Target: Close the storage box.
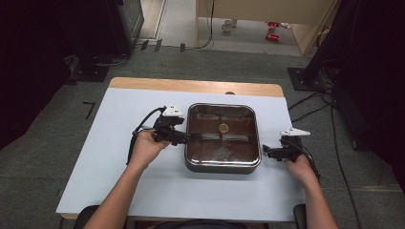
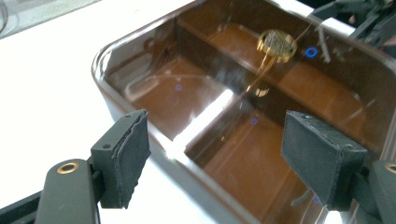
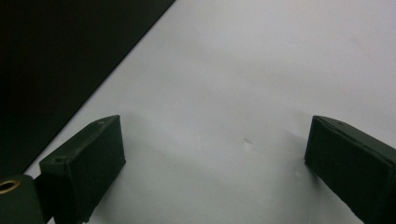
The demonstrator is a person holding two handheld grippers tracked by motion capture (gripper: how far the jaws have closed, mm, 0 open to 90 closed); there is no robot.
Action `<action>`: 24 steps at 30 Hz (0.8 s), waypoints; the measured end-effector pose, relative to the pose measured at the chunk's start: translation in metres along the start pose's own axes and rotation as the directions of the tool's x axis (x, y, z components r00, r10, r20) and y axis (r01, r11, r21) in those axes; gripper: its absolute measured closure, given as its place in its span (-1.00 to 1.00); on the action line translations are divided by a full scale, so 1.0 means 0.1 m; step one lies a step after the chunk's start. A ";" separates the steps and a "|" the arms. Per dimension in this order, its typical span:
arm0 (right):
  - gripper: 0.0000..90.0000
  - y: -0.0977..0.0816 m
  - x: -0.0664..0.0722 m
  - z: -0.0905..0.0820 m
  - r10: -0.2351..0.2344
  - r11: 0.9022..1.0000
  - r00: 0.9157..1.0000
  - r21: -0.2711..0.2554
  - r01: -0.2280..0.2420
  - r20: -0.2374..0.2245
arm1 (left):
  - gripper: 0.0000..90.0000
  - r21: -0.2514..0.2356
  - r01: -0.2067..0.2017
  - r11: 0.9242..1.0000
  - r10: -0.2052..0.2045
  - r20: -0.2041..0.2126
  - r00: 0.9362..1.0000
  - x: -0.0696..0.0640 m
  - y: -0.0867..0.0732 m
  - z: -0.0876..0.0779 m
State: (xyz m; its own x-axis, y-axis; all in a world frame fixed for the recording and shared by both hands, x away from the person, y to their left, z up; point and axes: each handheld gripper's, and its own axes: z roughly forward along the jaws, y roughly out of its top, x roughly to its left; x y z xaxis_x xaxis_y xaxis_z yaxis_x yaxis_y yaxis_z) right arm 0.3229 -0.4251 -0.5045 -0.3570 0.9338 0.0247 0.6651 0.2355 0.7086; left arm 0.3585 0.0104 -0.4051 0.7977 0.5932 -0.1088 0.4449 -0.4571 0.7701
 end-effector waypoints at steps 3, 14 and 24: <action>-0.91 0.00 0.00 0.00 0.000 1.000 1.000 0.000 0.000 0.000 | -0.46 -0.017 0.000 1.000 0.000 -0.027 1.000 0.00 -0.15 -0.09; -0.91 0.00 0.00 0.00 0.000 1.000 1.000 0.001 0.000 0.000 | -0.47 -0.040 -0.010 0.999 0.006 -0.109 0.994 0.03 -0.52 -0.24; -0.91 0.00 0.00 0.00 0.001 1.000 1.000 0.000 -0.001 0.000 | -0.46 -0.001 0.035 0.999 -0.035 -0.157 0.987 0.11 -0.86 -0.22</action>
State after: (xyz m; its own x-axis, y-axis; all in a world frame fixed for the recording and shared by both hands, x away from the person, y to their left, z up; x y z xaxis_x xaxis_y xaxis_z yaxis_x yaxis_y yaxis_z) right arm 0.3229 -0.4250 -0.5045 -0.3567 0.9339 0.0253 0.6651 0.2348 0.7089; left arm 0.3198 0.0710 -0.4589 0.7080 0.7053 -0.0360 0.4725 -0.4351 0.7664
